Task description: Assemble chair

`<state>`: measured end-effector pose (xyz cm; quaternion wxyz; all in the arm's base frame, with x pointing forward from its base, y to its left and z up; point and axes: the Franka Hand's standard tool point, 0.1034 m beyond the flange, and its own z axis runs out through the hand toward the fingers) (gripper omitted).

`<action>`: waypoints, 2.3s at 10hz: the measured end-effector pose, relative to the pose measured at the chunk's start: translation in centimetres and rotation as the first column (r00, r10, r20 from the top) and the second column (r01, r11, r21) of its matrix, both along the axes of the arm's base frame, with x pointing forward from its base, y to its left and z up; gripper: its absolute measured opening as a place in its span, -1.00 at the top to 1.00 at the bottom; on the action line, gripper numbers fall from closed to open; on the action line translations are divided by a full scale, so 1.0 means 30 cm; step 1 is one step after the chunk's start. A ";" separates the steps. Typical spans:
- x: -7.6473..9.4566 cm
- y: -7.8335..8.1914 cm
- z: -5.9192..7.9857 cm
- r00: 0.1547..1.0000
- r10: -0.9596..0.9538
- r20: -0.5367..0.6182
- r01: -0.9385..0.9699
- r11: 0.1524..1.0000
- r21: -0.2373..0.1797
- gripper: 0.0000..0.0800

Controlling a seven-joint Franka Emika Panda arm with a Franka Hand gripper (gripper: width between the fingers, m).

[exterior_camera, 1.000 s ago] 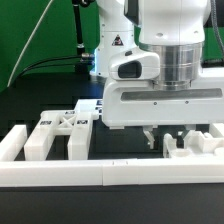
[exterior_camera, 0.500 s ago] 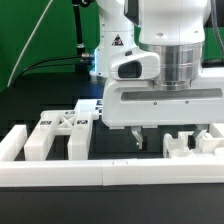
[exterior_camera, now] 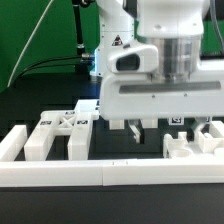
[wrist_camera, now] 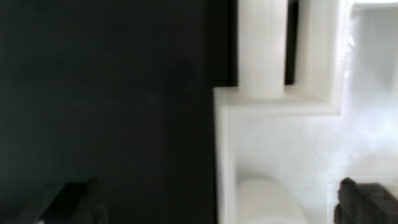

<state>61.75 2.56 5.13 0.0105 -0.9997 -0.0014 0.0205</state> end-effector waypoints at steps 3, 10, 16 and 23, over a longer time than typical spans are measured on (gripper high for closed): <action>-0.067 -0.076 0.104 1.000 0.002 -0.016 -0.002 1.000 0.006 -0.62; -0.259 0.004 0.046 0.961 0.014 -0.277 -0.010 1.000 0.014 -0.62; -0.376 0.035 -0.014 0.780 0.028 -0.625 -0.022 1.000 0.017 -0.62; -0.471 0.046 -0.069 0.659 0.028 -0.751 -0.031 0.999 0.011 -0.62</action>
Offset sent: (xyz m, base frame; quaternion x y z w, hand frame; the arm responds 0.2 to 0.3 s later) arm -0.0091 0.0009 0.0135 -0.0195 0.0057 0.0426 0.9989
